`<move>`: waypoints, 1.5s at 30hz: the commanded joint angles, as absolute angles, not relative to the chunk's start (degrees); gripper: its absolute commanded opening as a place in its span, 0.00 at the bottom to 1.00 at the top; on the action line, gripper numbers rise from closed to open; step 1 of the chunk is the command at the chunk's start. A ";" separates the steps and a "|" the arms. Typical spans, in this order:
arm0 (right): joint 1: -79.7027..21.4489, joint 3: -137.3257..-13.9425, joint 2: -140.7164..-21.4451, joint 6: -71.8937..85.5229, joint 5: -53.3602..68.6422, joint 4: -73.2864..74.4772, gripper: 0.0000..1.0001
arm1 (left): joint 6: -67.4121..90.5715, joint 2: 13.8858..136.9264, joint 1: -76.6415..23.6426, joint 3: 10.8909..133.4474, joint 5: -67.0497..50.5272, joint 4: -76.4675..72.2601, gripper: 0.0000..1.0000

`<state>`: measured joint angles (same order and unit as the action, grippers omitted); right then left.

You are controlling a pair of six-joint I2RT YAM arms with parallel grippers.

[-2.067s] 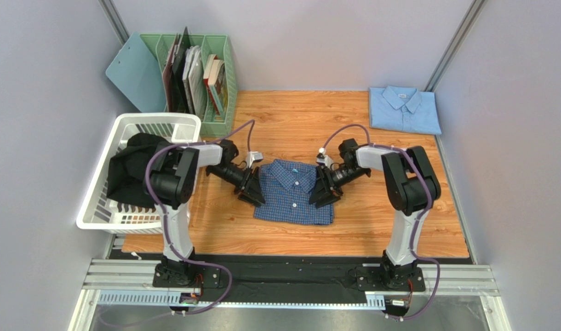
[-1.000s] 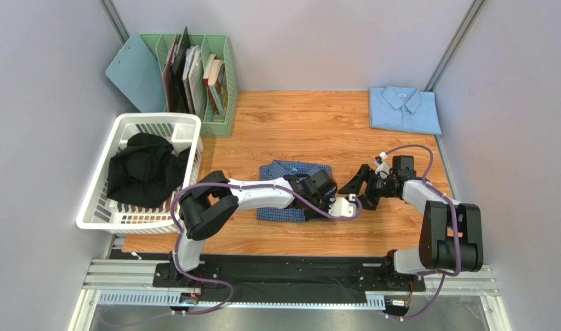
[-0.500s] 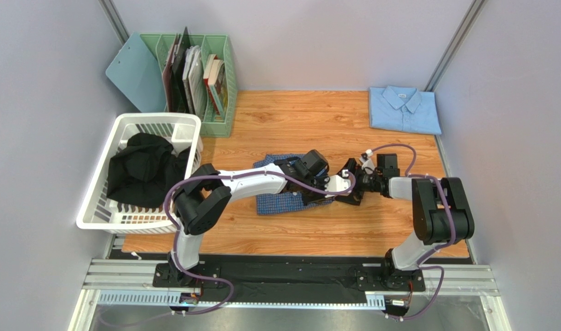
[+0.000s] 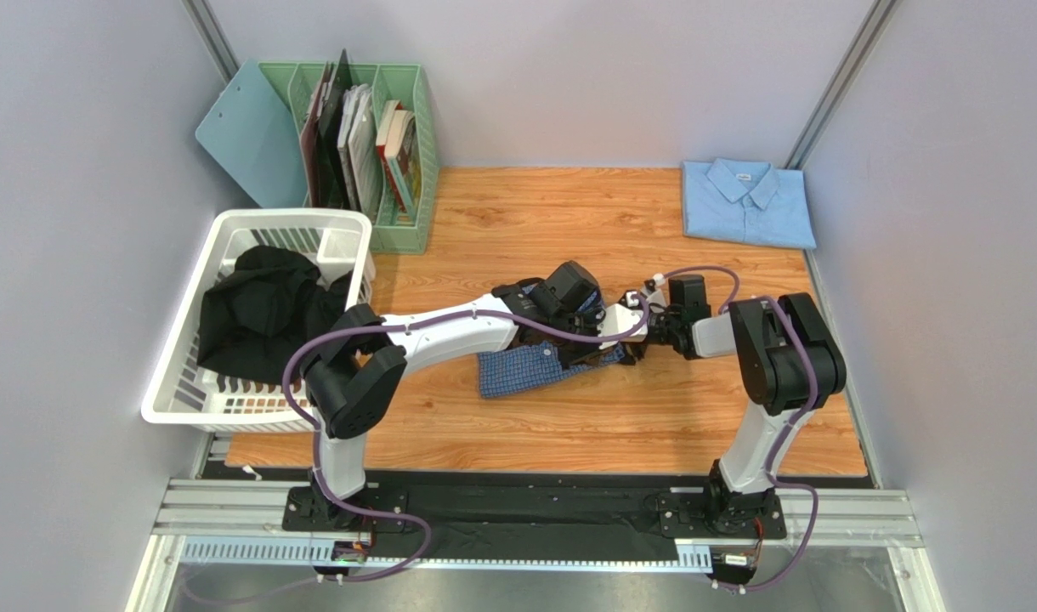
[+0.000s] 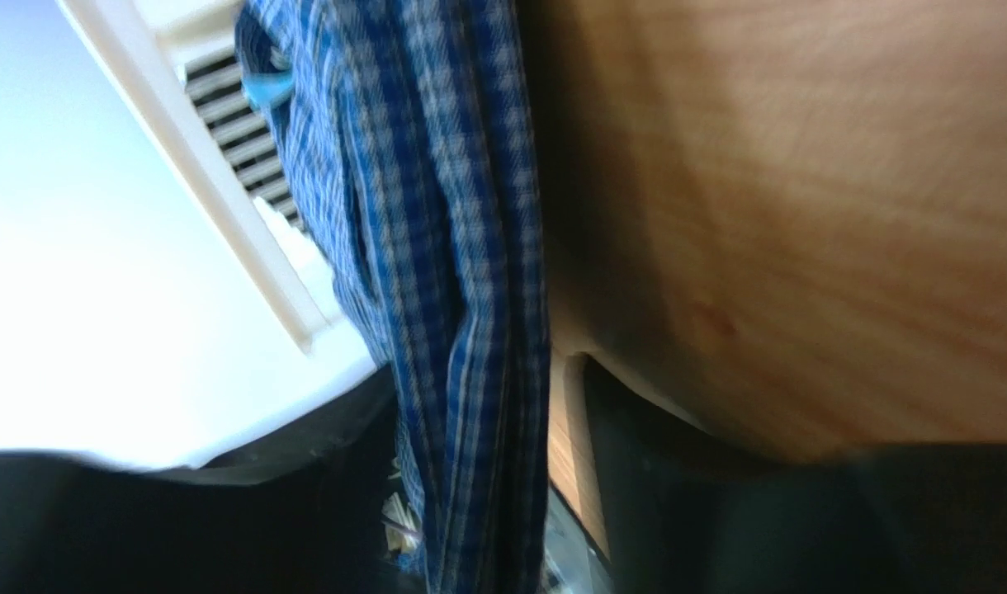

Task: Fold and stack the long sleeve shirts
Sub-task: Neatly place the folded shirt to the corner

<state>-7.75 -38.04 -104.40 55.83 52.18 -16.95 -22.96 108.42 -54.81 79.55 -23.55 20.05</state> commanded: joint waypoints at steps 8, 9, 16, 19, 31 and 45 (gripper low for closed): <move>-7.74 -58.15 -104.68 41.78 38.61 3.47 0.00 | -17.50 104.42 -51.25 82.09 -30.31 22.93 0.40; -7.30 -60.62 -105.11 34.87 38.32 8.82 0.00 | -17.14 103.81 -48.98 81.83 -33.80 25.55 0.54; -3.08 -92.68 -115.64 4.00 27.98 37.23 0.00 | -20.12 96.69 -43.16 77.35 -35.16 34.89 0.68; -1.32 -106.58 -121.88 -3.74 24.45 44.64 0.00 | -20.39 95.10 -42.28 75.06 -33.75 36.65 0.68; 4.83 -141.24 -135.62 -18.01 14.33 54.05 0.00 | -17.75 92.37 -40.52 68.82 -33.75 37.09 0.68; 5.18 -141.59 -127.97 -24.43 10.72 47.90 0.00 | -19.78 94.57 -38.23 68.55 -33.75 36.65 0.68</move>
<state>5.28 -138.50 -134.93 -20.80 12.21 52.53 -18.94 95.13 -38.85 67.75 -32.71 37.12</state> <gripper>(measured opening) 0.032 0.684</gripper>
